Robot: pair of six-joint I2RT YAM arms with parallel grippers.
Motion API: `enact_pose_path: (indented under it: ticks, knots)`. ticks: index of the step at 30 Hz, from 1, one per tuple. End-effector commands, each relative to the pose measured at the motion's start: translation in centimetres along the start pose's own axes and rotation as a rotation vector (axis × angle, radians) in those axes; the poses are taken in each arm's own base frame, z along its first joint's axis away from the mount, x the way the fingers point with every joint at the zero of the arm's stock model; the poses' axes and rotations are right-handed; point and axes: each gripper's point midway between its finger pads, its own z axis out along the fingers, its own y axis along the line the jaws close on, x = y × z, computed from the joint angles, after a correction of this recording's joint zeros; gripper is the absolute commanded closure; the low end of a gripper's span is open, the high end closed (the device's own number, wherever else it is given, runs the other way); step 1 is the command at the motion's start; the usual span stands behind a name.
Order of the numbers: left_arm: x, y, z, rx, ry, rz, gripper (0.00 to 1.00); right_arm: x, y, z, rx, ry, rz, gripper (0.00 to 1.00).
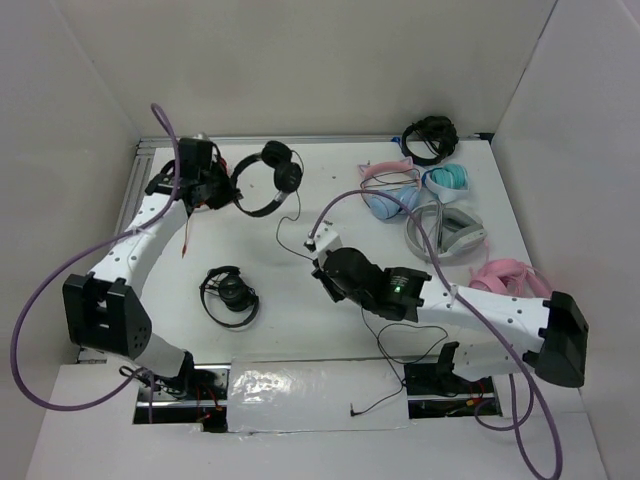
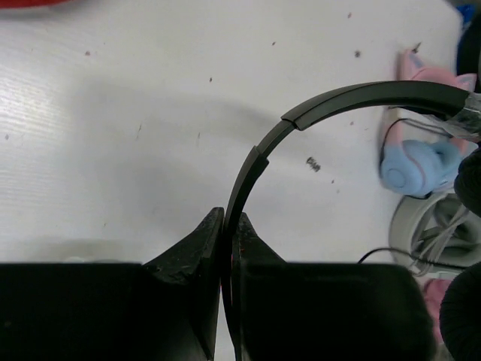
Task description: Wrap the headphones
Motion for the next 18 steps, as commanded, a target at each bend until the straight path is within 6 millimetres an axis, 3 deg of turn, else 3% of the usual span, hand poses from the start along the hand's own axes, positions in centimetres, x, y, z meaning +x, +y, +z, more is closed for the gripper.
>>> enact_pose_path:
  ticks: [1, 6, 7, 8, 11, 13, 14, 15, 17, 18]
  knots:
    - [-0.9, -1.9, 0.2, 0.014, -0.082, 0.029, 1.0, -5.0, -1.0, -3.7, 0.08, -0.088, -0.05, 1.0]
    - [1.4, -2.8, 1.2, 0.034, -0.075, 0.212, 1.0, -10.3, 0.8, -7.2, -0.004, -0.226, -0.196, 1.0]
    - [1.4, -3.9, 1.2, 0.079, -0.106, 0.254, 1.0, -11.1, 0.3, -7.6, 0.002, -0.247, -0.202, 1.0]
    - [3.3, -4.0, 1.5, 0.098, -0.087, 0.339, 1.0, -11.9, -0.8, -7.9, 0.029, -0.261, -0.208, 1.0]
    - [5.2, -5.5, 0.6, 0.211, -0.134, 0.49, 1.0, -14.9, -3.1, -9.3, 0.028, -0.318, -0.241, 1.0]
    - [6.3, -6.7, 0.1, 0.295, -0.144, 0.556, 1.0, -15.6, -3.0, -9.8, -0.051, -0.326, -0.289, 1.0]
    - [7.9, -6.8, 0.0, 0.324, -0.124, 0.616, 1.0, -15.8, -3.2, -10.0, -0.077, -0.327, -0.307, 1.0]
    - [8.4, -7.2, -0.6, 0.352, -0.134, 0.643, 1.0, -16.2, -4.5, -10.4, -0.071, -0.321, -0.327, 1.0]
    - [10.3, -7.9, -1.1, 0.409, -0.129, 0.707, 1.0, -16.7, -4.6, -10.4, -0.122, -0.326, -0.34, 1.0]
    - [10.5, -8.3, -1.8, 0.434, -0.14, 0.722, 1.0, -16.7, -5.7, -10.2, -0.106, -0.317, -0.335, 1.0]
